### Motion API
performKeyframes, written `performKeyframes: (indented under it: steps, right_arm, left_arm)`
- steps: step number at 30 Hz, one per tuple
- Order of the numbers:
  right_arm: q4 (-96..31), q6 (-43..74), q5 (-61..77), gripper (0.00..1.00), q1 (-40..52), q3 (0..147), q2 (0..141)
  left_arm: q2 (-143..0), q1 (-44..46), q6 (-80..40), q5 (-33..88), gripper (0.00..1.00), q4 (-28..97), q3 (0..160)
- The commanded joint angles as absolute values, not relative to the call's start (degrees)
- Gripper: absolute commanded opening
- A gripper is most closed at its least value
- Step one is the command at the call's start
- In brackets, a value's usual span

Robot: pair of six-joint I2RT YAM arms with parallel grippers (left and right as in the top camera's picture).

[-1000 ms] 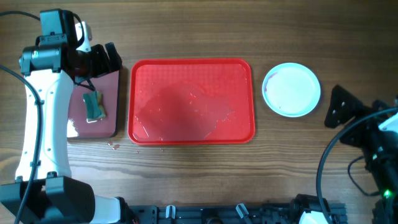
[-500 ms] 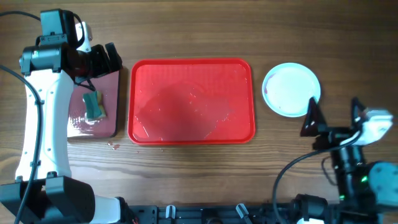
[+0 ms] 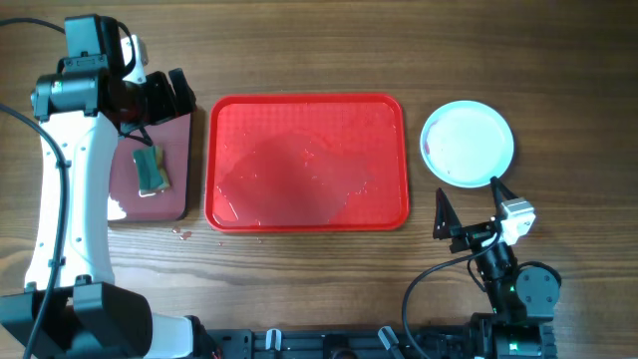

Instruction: Clean dirty plates on tray and stack at the side

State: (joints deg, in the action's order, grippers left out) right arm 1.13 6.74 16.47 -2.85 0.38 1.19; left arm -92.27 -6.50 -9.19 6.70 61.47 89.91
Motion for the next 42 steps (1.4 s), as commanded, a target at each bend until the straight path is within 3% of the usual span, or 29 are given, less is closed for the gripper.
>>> performKeyframes:
  steps: [1, 18, 25, 29, 36, 42]
  right_arm:
    - [1.4, 5.4, 16.2, 1.0, -2.5, 0.3, 0.2]
    - [1.4, 5.3, 16.2, 1.0, -2.5, 0.3, 0.2]
    - [1.4, 5.4, 16.2, 1.0, -2.5, 0.3, 0.2]
    - [1.4, 5.3, 16.2, 1.0, -2.5, 0.3, 0.2]
    - [1.4, 5.4, 16.2, 1.0, -2.5, 0.3, 0.2]
    - [1.4, 5.3, 16.2, 1.0, -2.5, 0.3, 0.2]
  left_arm:
    - [-92.3, -6.8, -9.6, 6.3, 1.0, 61.3, 90.4]
    - [-92.1, -6.8, -9.5, 6.0, 1.0, 61.3, 90.4]
    - [-79.1, -6.8, -9.2, 3.1, 1.0, 57.8, 89.0]
    - [-64.6, -6.6, -9.3, 4.5, 1.0, 44.4, 76.9]
    - [-36.1, -6.5, -9.3, 7.5, 1.0, 15.2, 39.6]
    - [-16.1, -6.5, -9.2, 7.4, 1.0, 1.5, 16.8]
